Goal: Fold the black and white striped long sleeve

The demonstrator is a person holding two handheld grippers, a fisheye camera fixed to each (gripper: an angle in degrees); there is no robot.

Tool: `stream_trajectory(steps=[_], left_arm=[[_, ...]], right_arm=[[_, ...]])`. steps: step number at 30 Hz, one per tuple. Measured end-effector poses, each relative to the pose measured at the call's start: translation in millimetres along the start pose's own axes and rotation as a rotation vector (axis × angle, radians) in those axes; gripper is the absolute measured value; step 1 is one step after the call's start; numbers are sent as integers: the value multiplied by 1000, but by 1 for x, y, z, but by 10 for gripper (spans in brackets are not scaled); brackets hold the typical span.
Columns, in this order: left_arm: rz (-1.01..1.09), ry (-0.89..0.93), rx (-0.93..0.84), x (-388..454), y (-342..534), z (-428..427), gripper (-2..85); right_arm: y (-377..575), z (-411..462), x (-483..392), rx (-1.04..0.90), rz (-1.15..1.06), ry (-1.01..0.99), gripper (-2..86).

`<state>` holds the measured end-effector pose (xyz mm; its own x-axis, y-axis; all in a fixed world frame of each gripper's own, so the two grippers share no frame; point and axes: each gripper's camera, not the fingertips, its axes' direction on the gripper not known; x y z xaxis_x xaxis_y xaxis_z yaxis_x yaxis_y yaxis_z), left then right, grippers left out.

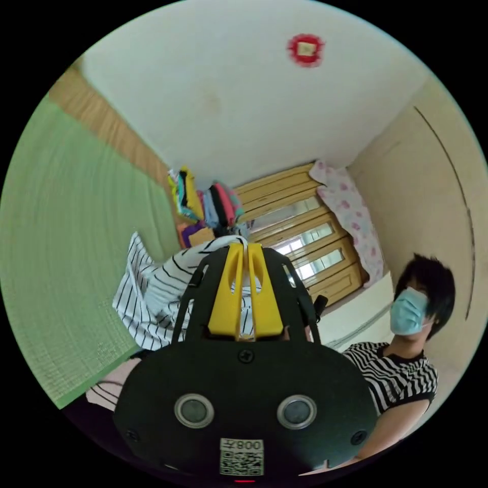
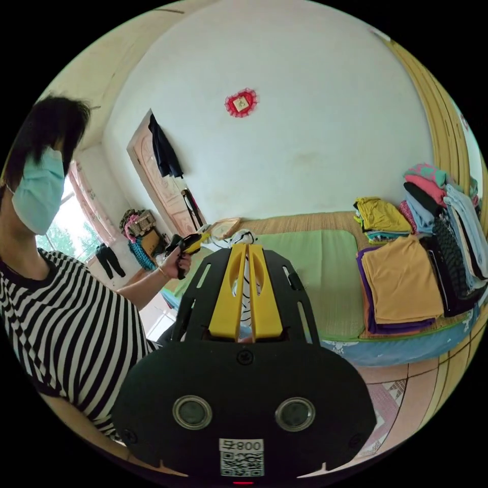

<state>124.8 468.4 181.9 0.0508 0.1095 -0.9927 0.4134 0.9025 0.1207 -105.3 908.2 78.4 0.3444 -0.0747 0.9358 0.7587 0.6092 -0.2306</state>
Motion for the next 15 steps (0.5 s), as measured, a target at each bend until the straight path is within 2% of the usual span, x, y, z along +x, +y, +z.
stream_trajectory(steps=[9,15], left_arm=[[510,-75,182,179,51,-125,14],[748,-107,257,267,90,-183,14]], right_arm=[[-26,-67,-70,258,-206,-34,2],[-36,-102,-120,396,-330,-57,2]])
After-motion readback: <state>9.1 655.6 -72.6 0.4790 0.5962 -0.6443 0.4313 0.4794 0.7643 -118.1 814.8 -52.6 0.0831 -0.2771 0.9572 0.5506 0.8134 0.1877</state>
